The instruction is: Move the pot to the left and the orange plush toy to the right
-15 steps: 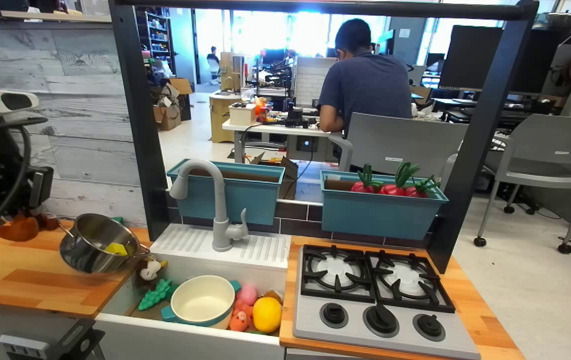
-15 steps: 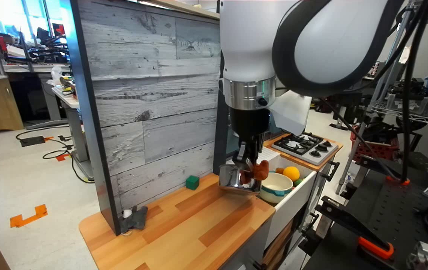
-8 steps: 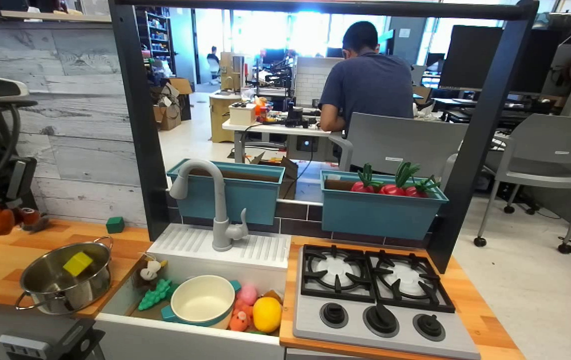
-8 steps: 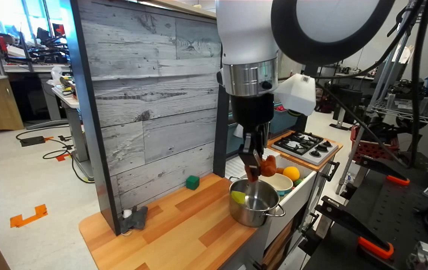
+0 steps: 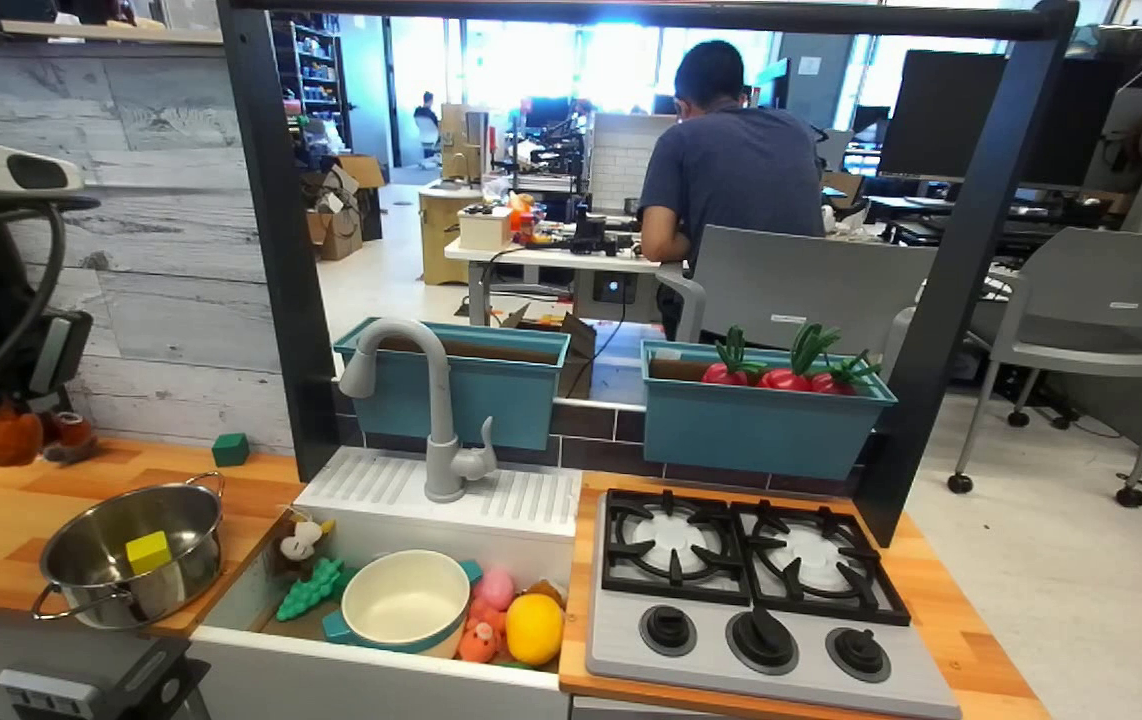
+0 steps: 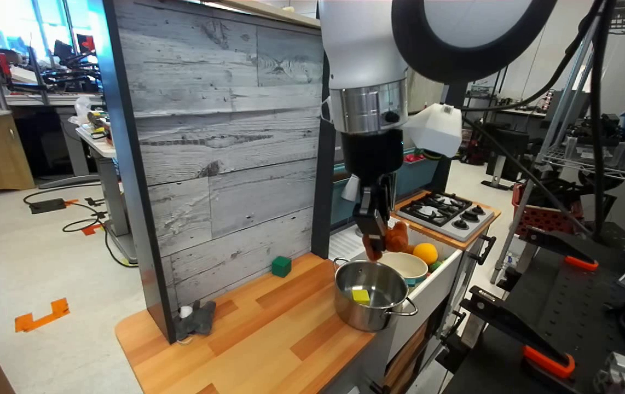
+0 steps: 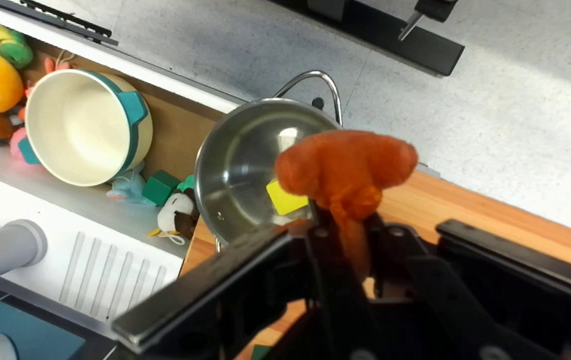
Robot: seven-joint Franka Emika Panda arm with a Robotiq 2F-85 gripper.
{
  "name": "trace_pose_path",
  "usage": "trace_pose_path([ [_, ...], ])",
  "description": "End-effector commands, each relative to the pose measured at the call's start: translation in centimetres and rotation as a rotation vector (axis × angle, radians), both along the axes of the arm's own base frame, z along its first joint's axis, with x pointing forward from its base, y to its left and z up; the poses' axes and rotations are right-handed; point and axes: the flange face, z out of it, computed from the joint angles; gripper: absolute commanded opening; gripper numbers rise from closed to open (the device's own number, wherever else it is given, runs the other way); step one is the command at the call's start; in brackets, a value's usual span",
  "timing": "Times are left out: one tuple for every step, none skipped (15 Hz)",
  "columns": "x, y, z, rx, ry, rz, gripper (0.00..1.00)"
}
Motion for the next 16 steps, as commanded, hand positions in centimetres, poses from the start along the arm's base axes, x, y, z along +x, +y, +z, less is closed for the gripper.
trace_pose_path([
  [2.6,-2.2,1.8,0.066,-0.075,-0.130,0.04],
  [3.4,-3.2,2.0,0.081,-0.089,-0.175,0.04],
  [4.1,-4.2,2.2,0.092,-0.095,-0.211,0.04],
  [4.7,-5.1,2.5,0.099,-0.098,-0.243,0.04],
  [5.2,-6.0,2.4,0.103,-0.096,-0.270,0.04],
  [5.6,-6.7,2.4,0.105,-0.095,-0.292,0.04],
  [5.9,-7.2,2.4,0.101,-0.094,-0.304,0.04],
  [6.1,-7.5,2.3,0.092,-0.092,-0.314,0.04],
  [6.2,-7.7,2.2,0.085,-0.101,-0.314,0.04],
  [6.2,-7.8,2.2,0.084,-0.103,-0.320,0.04],
  [6.3,-7.9,2.1,0.085,-0.108,-0.333,0.04],
  [6.5,-8.2,2.1,0.088,-0.126,-0.357,0.04],
  [7.2,-8.7,2.0,0.096,-0.181,-0.418,0.04],
  [7.6,-9.4,2.0,0.083,-0.204,-0.461,0.04],
  [8.0,-10.5,1.9,0.072,-0.224,-0.522,0.04],
  [8.1,-11.9,1.7,0.054,-0.230,-0.579,0.04],
])
